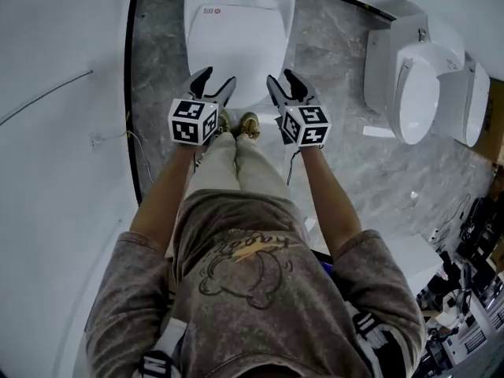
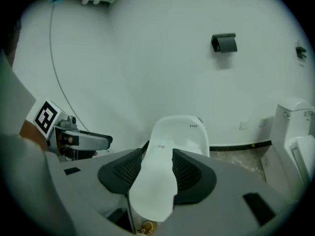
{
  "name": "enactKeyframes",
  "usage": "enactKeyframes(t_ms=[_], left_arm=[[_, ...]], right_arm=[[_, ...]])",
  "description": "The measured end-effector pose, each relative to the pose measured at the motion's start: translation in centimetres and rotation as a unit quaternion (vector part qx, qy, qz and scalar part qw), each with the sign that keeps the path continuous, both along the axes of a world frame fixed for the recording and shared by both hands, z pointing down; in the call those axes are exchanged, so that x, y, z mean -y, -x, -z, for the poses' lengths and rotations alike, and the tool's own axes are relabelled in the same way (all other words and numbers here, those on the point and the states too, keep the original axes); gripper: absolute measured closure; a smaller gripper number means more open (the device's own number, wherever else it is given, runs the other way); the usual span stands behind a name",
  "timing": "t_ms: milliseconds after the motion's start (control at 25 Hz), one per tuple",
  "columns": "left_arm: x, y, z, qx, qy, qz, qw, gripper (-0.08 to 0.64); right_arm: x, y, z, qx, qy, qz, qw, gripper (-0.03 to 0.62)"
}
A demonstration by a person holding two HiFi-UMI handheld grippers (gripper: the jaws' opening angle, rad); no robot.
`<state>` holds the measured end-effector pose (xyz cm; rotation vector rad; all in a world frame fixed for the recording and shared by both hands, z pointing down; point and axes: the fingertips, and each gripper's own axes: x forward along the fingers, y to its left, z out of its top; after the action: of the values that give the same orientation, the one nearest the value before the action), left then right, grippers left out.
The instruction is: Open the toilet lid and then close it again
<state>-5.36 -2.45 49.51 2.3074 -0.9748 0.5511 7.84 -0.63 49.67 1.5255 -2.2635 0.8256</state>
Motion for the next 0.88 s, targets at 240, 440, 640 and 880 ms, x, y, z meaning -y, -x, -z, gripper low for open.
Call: enactKeyframes(t_ms=[240,440,640,880], left_arm=[[1.0,-1.1,14.5,-0.033,-0.093,-0.051,0.9938,0.291],[-1.4,-0.5,22.7,-0.054,-0.14,-0.071,0.9861,0.297],[-4.0,2.0,25.5,-0.069,-0.174,-0.045,0.9813,0.417],[-4.0,3.3,26.0,-0.083,-0.201,0.004,0.9761,0.551]], right_arm=[[-0.2,-2.2,12.7,-0.008,-0.085,0.023,0.996,0.401],[-2.9,-3.5,21.0,-0.006,-0.146,0.018,0.989,0.457],[-6.5,-3.9,24.1,0.006,-0.176,-0.011,0.984,0.503],[-6.9,-4.9,25.1,0.0,-0.21,-0.036,0.977,0.563]])
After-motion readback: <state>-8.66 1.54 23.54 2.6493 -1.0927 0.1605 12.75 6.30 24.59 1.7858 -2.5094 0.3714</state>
